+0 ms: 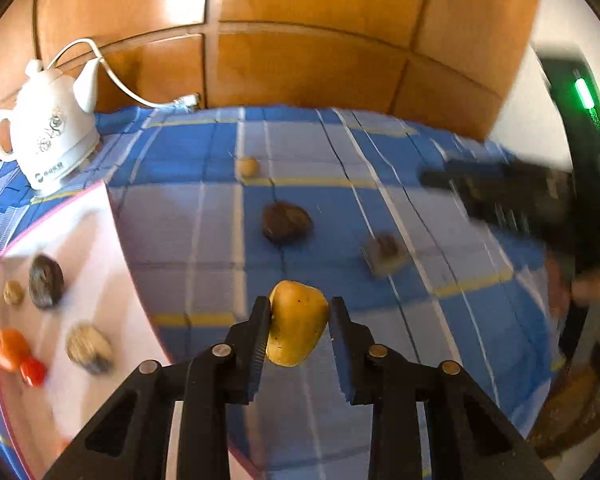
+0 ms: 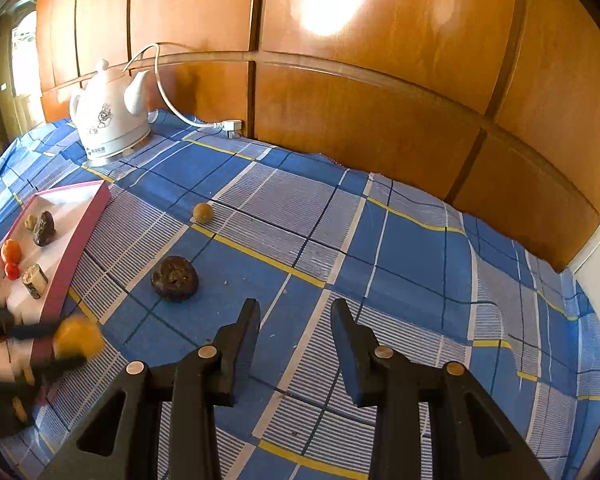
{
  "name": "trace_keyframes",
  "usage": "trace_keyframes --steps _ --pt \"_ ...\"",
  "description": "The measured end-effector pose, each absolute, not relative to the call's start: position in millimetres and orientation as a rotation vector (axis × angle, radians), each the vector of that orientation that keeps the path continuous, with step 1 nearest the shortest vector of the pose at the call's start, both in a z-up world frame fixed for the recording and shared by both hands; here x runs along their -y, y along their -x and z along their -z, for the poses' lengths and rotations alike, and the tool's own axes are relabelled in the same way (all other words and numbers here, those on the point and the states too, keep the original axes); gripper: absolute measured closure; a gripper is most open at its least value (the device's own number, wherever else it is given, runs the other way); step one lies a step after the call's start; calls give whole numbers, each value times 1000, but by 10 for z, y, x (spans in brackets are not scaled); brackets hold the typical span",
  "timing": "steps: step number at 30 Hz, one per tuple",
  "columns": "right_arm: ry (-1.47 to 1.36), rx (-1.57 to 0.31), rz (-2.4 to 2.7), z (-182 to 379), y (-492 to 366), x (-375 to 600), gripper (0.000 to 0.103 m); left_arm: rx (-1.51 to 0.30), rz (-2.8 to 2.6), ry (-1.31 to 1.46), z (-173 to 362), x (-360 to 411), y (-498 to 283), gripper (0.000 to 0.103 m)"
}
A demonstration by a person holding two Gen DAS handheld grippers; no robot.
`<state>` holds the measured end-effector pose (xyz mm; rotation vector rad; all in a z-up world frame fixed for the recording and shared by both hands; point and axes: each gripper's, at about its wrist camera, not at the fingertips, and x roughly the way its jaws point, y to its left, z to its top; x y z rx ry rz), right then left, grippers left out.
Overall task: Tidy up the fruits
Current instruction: 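Lift the yellow pepper with the left tool while right tool grasps the small round fruit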
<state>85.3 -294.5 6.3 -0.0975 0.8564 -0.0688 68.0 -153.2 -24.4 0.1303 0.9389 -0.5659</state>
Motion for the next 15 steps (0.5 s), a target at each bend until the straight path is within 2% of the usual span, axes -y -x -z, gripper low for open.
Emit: trace_keyframes --steps 5,8,15 --pt "-15 -875 64 -79 -867 3110 66 -902 531 -236 475 1798 -397 72" --pt "-105 -882 60 -94 -873 3236 66 -868 499 -277 598 1876 -341 67" --pt "-292 -935 -25 -5 -926 3395 66 -866 481 -231 746 1818 -394 65"
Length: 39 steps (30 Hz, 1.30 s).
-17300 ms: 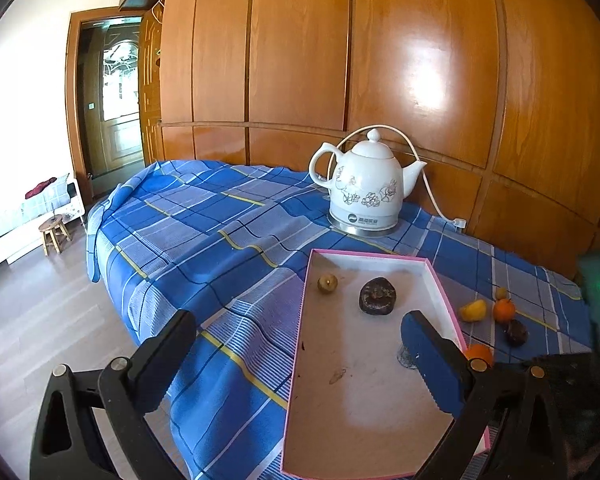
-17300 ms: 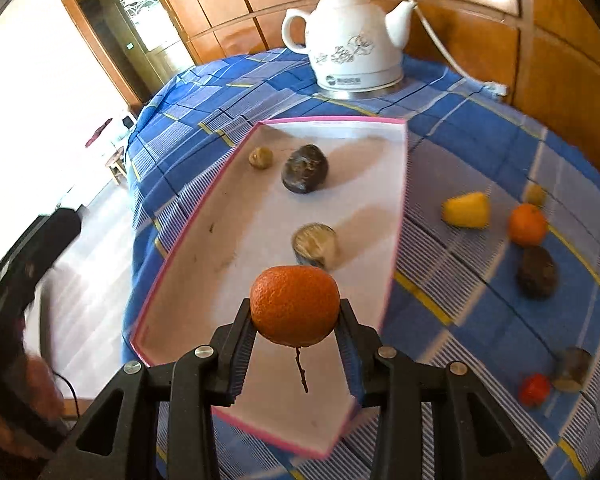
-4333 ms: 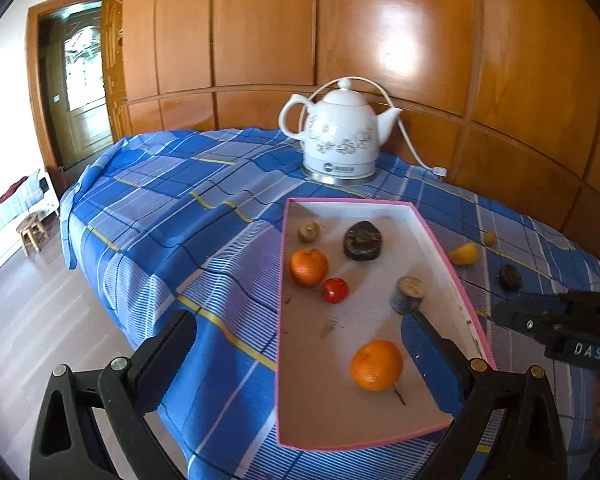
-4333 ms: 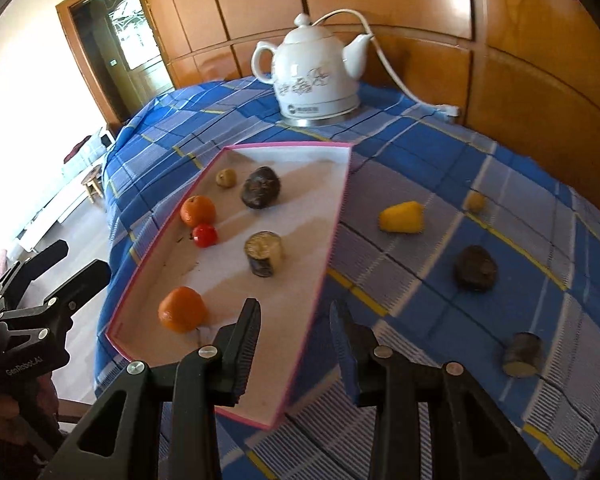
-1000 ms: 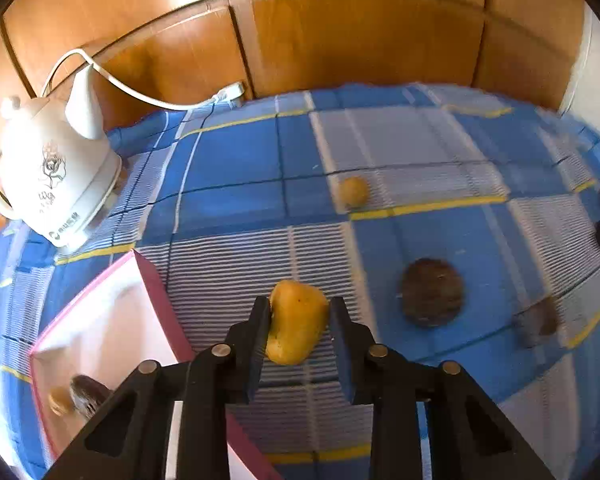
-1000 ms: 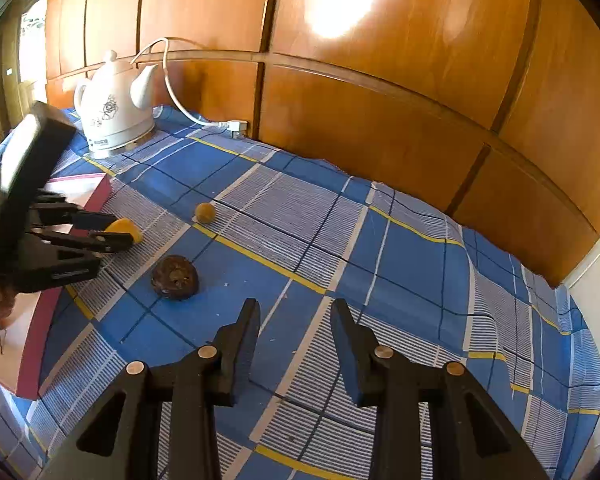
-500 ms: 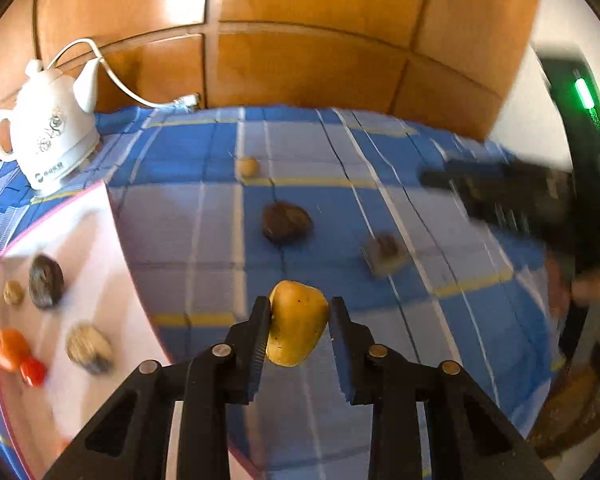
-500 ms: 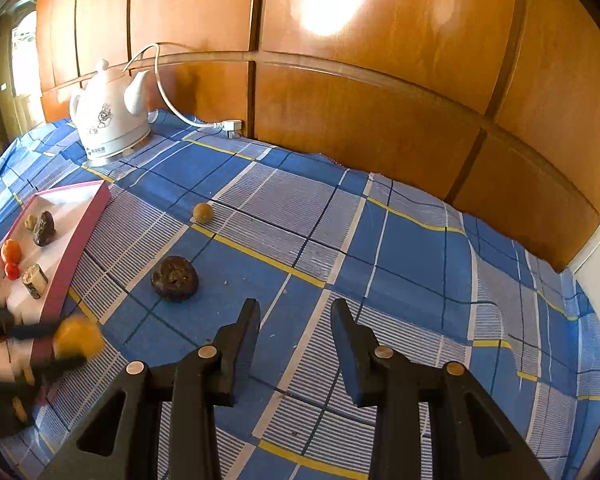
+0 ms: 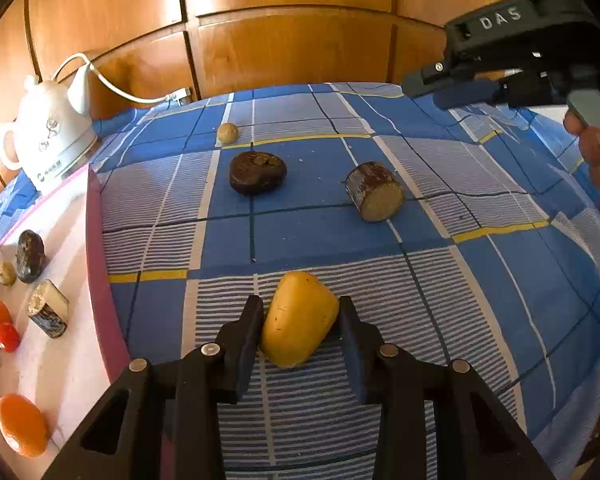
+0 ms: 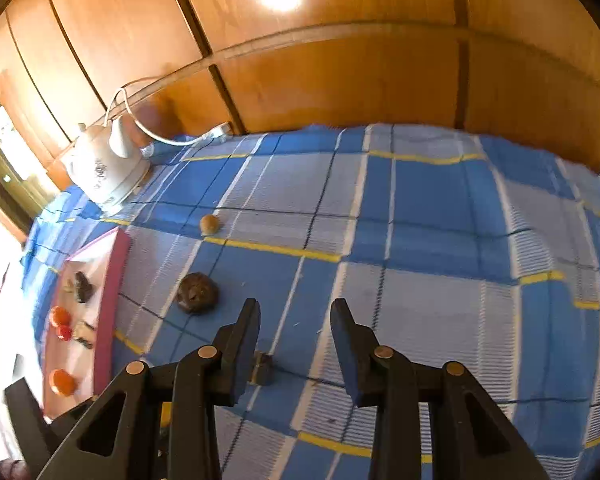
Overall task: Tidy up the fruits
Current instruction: 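Lift the yellow pepper with the left tool while right tool grasps the small round fruit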
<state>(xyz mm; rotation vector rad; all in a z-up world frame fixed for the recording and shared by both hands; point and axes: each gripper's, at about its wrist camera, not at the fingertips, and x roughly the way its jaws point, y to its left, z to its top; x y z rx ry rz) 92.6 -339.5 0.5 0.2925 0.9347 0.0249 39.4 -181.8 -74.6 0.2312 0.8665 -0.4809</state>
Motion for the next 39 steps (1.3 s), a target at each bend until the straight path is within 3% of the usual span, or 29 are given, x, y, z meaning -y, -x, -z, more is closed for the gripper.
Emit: trace_keyframes --steps 10,29,30,31,39 --pt "-297 -1040 -186 151 -1126 3093 65 -806 491 -232 783 1798 -319 65" --pt "-147 -1143 -126 556 -2809 2358 62 -749 505 -222 800 1774 -247 65" --pt "-137 -1155 -130 596 -2840 2339 64 -749 506 -222 802 1771 -248 65" --pt "-116 -1179 -126 646 -2864 2305 80 -749 506 -221 801 1772 -246 65" --pt "-89 -1106 -180 323 -2433 2424 79 -745 505 -221 810 1781 -255 65"
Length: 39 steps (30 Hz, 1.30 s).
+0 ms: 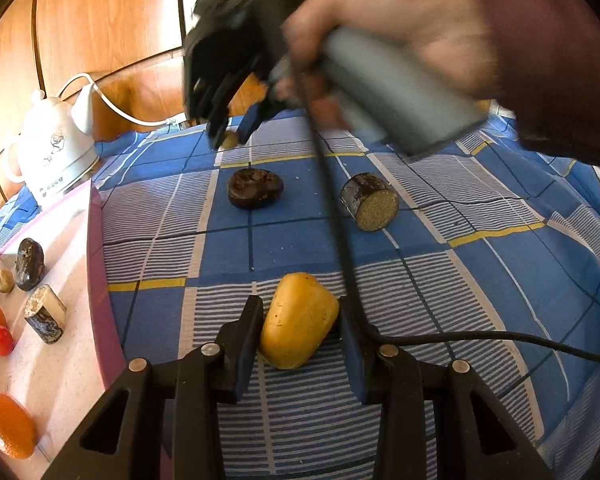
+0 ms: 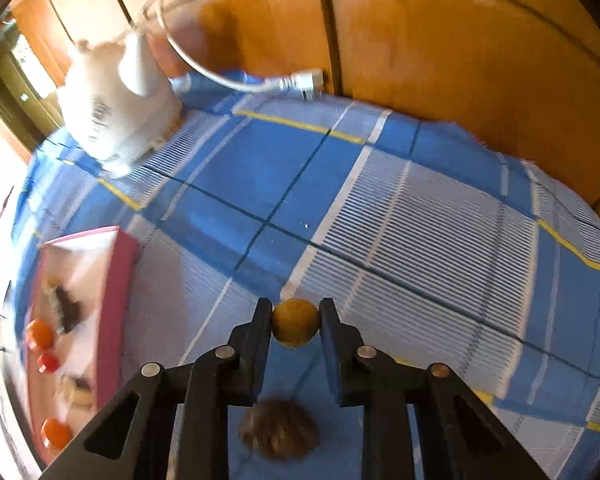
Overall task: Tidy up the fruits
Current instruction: 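Lift the yellow pepper with the left tool while right tool grasps the small round fruit, then carry the yellow pepper into the tray and open the left tool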
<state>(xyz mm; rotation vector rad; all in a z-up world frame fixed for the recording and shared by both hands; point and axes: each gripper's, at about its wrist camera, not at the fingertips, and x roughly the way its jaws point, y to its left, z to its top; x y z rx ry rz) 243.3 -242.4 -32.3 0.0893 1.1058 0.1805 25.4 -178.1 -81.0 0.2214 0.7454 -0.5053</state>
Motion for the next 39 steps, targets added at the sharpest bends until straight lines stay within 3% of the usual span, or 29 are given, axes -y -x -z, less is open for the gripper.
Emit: trace_keyframes --steps 8,15,25,39 --pt "-100 -1083 -145 10 -1564 3027 79 -759 502 -212 802 1786 -275 65" --pt "-127 -1186 6 429 -1031 3539 79 -809 504 -180 774 1771 -384 65" --pt "-137 -1217 14 666 -1036 3677 79 -834 524 -129 585 1639 -337 72" --pt "-42 -1217 23 704 -1114 3502 79 -773 465 -95 193 1433 -317 73"
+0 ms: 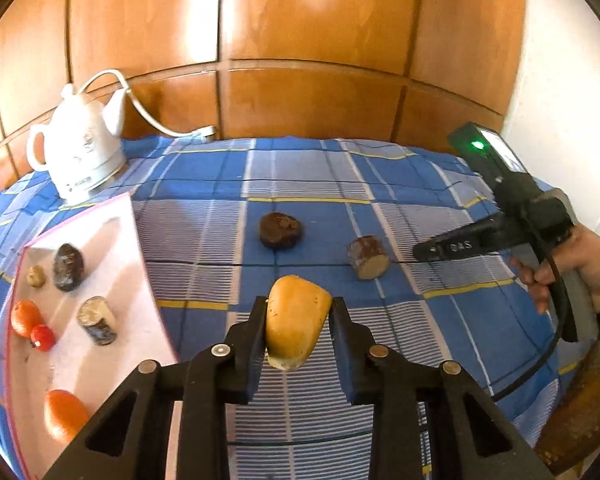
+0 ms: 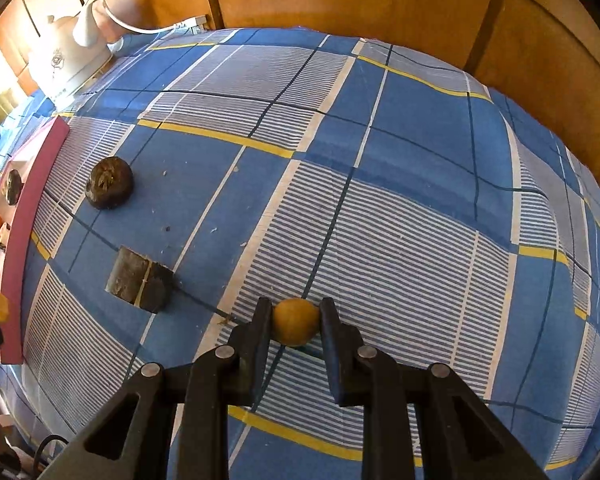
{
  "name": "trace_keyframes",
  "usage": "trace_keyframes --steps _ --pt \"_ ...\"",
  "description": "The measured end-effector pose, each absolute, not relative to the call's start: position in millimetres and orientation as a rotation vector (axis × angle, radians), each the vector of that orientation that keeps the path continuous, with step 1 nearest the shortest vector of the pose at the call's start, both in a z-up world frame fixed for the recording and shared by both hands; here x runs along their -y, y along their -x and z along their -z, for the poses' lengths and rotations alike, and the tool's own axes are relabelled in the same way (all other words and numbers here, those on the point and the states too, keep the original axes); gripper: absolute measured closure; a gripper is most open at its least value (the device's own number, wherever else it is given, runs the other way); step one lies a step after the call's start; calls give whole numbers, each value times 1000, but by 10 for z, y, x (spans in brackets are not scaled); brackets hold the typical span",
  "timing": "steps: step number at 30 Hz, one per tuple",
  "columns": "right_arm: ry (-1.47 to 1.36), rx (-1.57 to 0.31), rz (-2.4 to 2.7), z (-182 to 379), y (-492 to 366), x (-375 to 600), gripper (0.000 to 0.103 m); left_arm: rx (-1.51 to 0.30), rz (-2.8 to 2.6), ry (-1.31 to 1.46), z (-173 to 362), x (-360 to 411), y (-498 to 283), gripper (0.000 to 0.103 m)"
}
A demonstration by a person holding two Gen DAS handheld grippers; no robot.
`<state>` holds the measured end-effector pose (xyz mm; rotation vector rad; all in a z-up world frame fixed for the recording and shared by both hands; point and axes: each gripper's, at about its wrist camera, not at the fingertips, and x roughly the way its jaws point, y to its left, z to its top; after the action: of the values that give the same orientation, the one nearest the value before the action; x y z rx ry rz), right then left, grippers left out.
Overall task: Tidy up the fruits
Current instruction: 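Carry the yellow pepper into the tray and open the left tool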
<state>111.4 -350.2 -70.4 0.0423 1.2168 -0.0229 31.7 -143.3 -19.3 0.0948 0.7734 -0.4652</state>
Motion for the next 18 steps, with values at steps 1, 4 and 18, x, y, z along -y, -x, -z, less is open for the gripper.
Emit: trace_keyframes --steps 1,4,18 --pt "-38 -1216 24 706 -1066 3438 79 -790 446 -86 194 1395 -337 73" --pt "-15 -1213 28 701 -1036 3416 79 -828 418 -43 200 1254 -379 73" --pt "2 -1206 38 734 -1029 3334 79 -829 186 177 134 -60 -697 73"
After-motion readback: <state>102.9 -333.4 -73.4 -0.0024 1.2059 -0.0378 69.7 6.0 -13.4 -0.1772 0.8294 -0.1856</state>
